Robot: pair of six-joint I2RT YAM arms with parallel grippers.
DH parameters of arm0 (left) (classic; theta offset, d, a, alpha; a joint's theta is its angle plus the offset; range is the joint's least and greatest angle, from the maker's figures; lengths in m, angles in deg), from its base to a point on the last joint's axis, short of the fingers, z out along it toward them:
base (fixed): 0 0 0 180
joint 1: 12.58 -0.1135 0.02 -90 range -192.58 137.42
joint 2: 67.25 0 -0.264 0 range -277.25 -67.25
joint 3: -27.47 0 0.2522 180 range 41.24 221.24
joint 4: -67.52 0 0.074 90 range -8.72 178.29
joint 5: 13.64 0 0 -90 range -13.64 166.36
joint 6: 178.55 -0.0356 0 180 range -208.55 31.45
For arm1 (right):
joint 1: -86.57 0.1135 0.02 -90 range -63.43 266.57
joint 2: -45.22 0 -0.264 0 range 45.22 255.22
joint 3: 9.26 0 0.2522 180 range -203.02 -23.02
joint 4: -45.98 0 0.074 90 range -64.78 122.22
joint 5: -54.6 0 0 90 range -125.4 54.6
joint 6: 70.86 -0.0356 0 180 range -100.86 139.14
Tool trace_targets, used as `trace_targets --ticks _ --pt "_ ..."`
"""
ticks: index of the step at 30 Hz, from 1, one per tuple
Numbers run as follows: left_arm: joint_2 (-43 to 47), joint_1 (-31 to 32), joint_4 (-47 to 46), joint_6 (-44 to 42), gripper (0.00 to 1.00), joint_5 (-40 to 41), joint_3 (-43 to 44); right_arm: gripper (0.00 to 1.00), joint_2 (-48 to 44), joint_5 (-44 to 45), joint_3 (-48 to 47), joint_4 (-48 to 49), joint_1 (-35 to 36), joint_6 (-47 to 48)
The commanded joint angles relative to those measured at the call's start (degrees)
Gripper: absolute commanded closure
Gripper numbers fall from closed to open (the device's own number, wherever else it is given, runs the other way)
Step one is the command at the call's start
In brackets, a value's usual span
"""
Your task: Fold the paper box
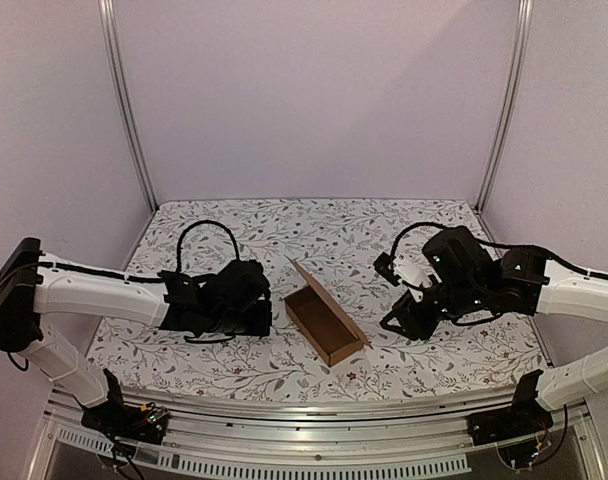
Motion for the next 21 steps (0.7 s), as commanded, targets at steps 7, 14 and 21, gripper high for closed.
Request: trace_targets --ticks 7,14,21 --pt "10.3 -1.5 5.0 -3.9 0.93 6.1 -0.5 0.55 -4.1 4.3 10.4 13.5 10.1 5.3" --pt "14.0 -1.9 5.4 -3.7 0.92 7.7 -2.5 0.58 -0.7 14.5 11.6 19.0 13.0 5.9" --pt "14.6 -2.0 5.4 -3.5 0.92 7.8 -2.9 0.58 3.4 18.5 11.1 23.2 14.5 5.9"
